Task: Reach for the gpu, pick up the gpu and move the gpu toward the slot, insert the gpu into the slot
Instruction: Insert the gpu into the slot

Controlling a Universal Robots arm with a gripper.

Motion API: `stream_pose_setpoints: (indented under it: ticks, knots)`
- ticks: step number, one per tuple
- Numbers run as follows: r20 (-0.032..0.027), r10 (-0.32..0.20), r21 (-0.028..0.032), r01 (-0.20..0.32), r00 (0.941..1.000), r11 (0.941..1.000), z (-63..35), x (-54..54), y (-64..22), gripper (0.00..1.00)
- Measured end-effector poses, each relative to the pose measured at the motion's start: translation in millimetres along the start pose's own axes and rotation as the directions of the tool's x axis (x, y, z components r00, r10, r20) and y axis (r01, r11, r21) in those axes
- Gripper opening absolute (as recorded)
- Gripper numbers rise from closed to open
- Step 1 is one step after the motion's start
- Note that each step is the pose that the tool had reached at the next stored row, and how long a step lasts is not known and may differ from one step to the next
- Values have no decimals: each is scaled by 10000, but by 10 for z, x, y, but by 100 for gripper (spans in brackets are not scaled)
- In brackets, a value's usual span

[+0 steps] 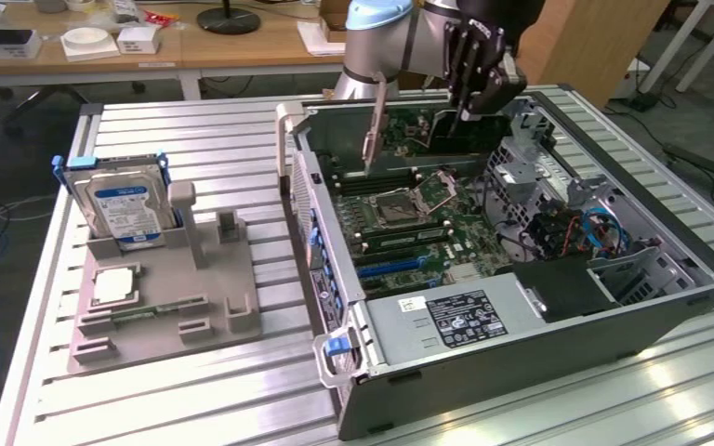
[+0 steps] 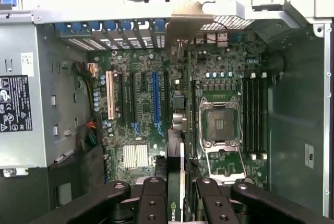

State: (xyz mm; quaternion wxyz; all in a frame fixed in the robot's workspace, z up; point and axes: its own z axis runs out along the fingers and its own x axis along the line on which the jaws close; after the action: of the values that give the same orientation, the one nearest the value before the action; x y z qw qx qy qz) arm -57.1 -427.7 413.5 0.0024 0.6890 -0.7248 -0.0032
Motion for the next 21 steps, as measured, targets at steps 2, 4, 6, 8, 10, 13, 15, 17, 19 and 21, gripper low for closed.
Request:
stream_pose_setpoints:
  ticks: [2,4,6,8,10,13,15,17,19,21]
  knots:
    - [-1,-147,0,147,9999,9999,15,0,-4,26]
    - [-1,-258,1,258,9997,9997,38,-1,-11,26]
    - [-3,-287,-12,287,9996,9996,73,-1,-20,26]
    - [-3,-287,-21,287,9996,9996,111,-1,-32,26]
    - [-3,-287,-22,287,9996,9996,146,-1,-36,26]
    - [-2,-285,-22,285,9996,9996,201,-7,-44,26]
    - [-4,-275,-22,275,9996,9996,234,-7,-46,26]
    - [-6,-255,-22,255,9997,9997,269,-8,-53,26]
    - [-4,-249,-3,249,9997,9997,302,-8,-53,26]
    - [-3,-249,42,249,9997,9997,331,-8,-51,26]
